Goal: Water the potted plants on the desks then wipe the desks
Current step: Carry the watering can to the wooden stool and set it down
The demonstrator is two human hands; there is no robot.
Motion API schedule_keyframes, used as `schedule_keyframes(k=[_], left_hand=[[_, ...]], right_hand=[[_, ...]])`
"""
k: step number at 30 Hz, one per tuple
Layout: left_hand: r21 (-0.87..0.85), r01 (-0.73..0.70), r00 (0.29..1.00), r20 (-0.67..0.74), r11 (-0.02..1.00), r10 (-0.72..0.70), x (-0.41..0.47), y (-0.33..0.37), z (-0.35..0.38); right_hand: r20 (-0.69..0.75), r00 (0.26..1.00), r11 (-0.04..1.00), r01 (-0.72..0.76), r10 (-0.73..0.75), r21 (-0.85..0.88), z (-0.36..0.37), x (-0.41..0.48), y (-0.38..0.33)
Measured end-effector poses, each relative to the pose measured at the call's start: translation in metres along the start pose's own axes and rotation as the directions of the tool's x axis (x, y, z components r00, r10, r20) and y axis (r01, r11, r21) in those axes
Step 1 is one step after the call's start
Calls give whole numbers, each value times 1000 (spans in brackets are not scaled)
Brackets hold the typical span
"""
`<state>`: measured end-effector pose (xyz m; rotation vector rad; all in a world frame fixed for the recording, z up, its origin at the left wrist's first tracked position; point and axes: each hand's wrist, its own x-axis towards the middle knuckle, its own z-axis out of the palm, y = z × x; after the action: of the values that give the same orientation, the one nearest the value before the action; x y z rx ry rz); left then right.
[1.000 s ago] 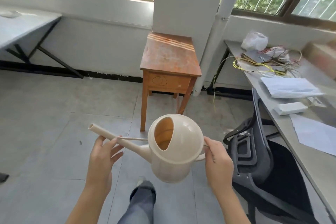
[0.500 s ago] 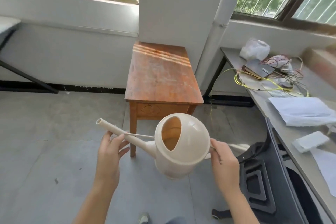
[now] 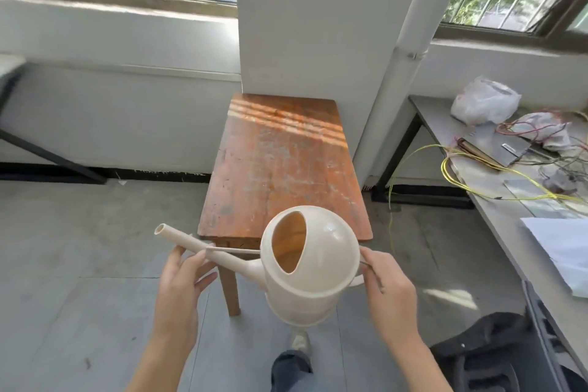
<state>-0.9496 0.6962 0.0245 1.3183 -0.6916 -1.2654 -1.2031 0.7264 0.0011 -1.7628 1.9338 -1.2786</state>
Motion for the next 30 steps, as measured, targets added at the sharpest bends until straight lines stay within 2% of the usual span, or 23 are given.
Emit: schedule_keyframes(k=[9, 12, 20, 30], left_hand=[[-23, -38, 991, -131, 999, 34, 64, 5, 88], [-1, -14, 989, -146, 1000, 14, 80, 2, 102], [35, 47, 995, -87, 998, -44, 127, -1, 116], [-14, 99, 995, 15, 995, -99, 238, 19, 131]], right_hand=[[13, 997, 997, 76, -76, -10, 15, 102, 58], [33, 999, 1000, 30, -30, 2, 21, 129, 70], [63, 994, 995, -89, 86, 52, 46, 178, 84], [51, 991, 991, -124, 122, 40, 87, 260, 79]])
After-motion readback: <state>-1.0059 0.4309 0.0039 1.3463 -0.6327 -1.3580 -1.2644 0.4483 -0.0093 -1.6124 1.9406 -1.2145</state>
